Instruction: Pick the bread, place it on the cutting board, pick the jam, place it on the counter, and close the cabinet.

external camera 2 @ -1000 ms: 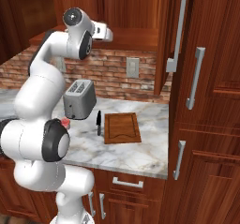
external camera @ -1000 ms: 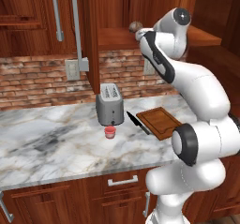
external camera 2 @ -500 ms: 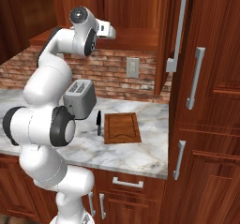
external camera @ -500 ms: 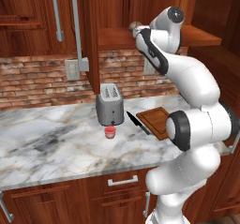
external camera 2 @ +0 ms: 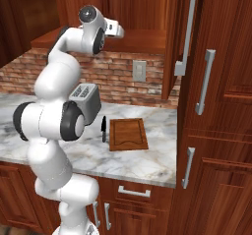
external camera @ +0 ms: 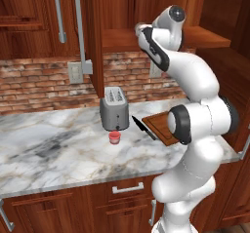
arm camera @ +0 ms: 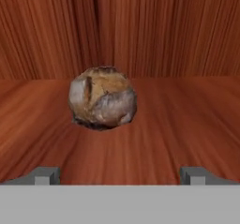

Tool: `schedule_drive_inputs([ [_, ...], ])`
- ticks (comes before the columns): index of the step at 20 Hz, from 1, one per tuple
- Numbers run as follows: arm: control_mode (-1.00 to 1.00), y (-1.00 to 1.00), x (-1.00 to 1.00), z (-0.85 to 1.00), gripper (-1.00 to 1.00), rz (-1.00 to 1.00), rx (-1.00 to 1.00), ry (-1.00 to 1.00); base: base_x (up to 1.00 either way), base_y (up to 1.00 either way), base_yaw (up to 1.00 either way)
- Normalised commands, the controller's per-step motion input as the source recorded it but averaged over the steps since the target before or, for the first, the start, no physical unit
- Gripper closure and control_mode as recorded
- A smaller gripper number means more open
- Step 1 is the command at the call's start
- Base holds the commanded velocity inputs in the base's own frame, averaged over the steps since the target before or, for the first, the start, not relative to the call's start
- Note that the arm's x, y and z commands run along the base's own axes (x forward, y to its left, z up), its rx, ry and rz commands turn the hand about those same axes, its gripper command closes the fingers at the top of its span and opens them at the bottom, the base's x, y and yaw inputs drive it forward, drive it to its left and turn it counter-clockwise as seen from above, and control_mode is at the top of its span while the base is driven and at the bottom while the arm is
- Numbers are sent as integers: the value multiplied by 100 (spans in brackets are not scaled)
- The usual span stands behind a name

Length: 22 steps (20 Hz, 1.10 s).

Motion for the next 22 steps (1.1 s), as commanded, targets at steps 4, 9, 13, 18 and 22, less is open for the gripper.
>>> schedule_drive_inputs([
  [4,-100,0,41,4,-100,0,0,0,0,0,0],
  [9,-100,0,34,1,-100,0,0,0,0,0,0],
  [13,-100,0,28,1,-100,0,0,0,0,0,0],
  [18,-100,0,32,0,-100,0,0,0,0,0,0],
  [22,-100,0,32,0,-100,0,0,0,0,0,0],
])
